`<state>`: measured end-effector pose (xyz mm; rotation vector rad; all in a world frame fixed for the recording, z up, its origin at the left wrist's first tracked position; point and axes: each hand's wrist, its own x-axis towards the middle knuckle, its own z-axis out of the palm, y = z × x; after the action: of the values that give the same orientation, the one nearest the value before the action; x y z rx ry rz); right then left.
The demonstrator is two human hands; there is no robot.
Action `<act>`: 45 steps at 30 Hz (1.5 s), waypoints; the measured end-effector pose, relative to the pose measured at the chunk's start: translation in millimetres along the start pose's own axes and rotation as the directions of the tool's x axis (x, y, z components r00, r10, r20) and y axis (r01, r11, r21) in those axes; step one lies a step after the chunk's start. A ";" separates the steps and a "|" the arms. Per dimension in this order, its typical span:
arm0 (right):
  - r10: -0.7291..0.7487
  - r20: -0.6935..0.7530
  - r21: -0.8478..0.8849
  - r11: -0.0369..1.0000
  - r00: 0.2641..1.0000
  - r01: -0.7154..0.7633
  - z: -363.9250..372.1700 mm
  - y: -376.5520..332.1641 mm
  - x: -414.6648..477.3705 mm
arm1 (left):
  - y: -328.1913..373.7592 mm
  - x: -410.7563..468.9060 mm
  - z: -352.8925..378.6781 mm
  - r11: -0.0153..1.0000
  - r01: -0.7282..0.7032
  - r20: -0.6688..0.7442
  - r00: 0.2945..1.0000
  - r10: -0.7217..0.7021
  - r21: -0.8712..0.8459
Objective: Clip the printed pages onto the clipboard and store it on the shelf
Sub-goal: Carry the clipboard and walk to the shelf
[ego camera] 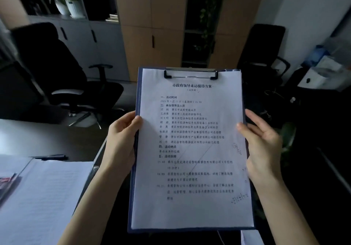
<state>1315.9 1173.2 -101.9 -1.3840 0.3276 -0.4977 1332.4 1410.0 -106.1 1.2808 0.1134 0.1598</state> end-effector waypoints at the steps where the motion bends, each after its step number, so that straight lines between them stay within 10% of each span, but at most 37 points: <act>1: -0.002 0.014 0.007 1.000 1.000 0.002 11.2 4.0 14.0 | -1.0 15.9 -1.1 1.000 -0.001 -0.003 1.000 0.001 -0.006; 45: 0.057 0.472 0.122 0.984 0.880 -0.129 751.4 176.1 748.7 | 27.2 958.7 -71.8 0.984 -0.170 -0.460 0.871 0.171 0.045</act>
<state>2356.6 1443.7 -100.1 -1.2868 -0.0394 -0.0930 2261.2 1659.5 -95.9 1.2347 0.4114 0.6205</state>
